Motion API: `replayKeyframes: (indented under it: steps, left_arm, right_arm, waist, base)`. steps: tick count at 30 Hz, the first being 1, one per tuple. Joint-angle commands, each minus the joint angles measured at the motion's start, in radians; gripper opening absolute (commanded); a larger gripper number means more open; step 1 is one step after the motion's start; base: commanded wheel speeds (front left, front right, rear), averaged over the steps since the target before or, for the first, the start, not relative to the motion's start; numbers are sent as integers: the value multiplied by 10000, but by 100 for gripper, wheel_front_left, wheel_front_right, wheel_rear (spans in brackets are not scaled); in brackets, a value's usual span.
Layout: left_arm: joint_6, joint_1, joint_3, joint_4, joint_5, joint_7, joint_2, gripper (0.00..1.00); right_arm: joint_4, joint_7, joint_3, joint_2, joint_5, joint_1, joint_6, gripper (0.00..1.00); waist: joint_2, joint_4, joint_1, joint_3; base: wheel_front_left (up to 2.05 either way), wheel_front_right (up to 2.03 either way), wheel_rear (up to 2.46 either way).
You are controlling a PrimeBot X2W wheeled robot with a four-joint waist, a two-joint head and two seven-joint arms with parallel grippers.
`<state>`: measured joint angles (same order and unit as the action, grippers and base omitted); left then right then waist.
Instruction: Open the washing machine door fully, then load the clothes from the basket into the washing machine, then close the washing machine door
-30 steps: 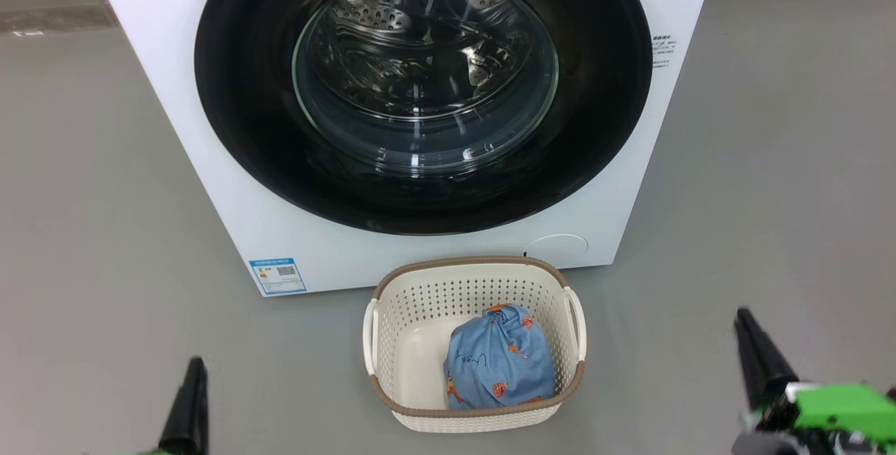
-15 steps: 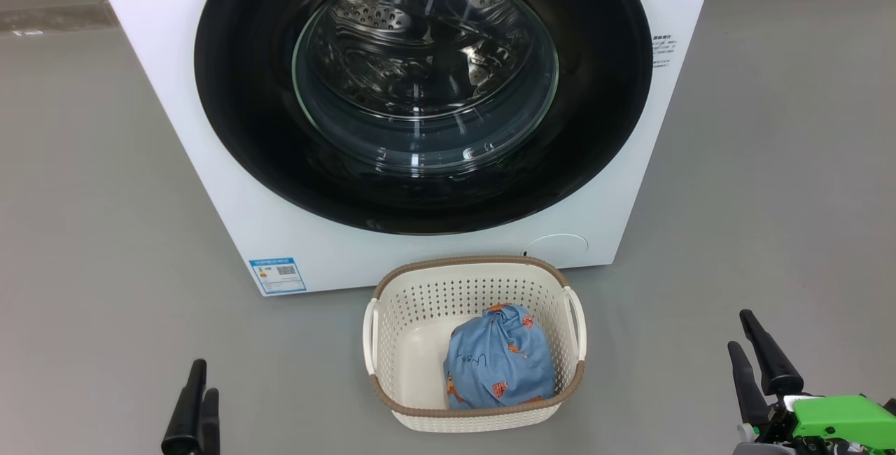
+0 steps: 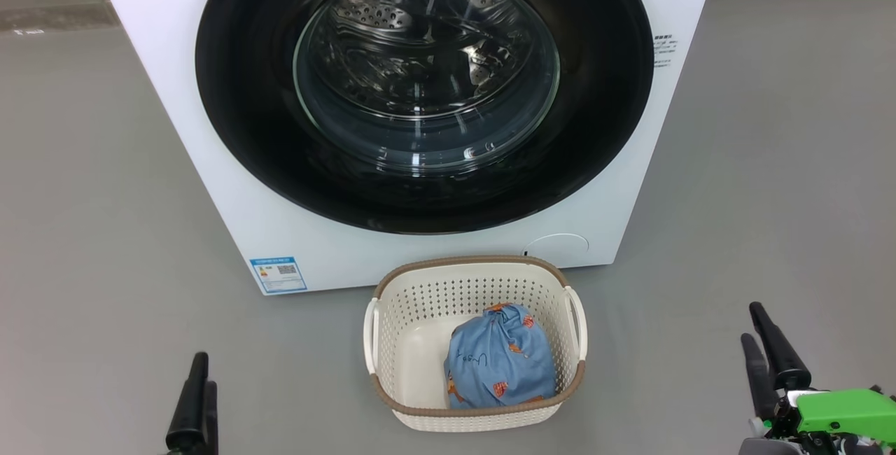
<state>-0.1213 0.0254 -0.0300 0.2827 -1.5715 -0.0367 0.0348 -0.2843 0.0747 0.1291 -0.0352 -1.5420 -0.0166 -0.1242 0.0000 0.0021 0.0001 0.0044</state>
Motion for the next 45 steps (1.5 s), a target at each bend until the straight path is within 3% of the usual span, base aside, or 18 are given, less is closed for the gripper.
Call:
replayKeyframes:
  steps: [1,19,29,45]
  left_arm:
    - [-30,475,-25,-320,171,96,197,100]
    - [299,648,234,-500,4079,704,421,100]
    - [549,629,551,-506,6199,998,617,100]
    - [639,687,1097,-198,8384,1439,686,100]
  right_arm:
    - [327,-103,-70,-222,218,-435,-18,100]
    - [303,-993,-494,-893,4234,-680,-27,100]
    - [472,-1095,-341,-885,6709,-532,-32,100]
    - [674,-1170,-358,-903,8744,-350,-40,100]
  waist:
    - [0,6,0,7]
    - [0,35,-1,57]
    - [0,59,-1,-11]
    - [0,66,-1,-89]
  base:
    - [0,0,0]
    - [0,0,0]
    - [0,0,0]
    - [0,0,0]
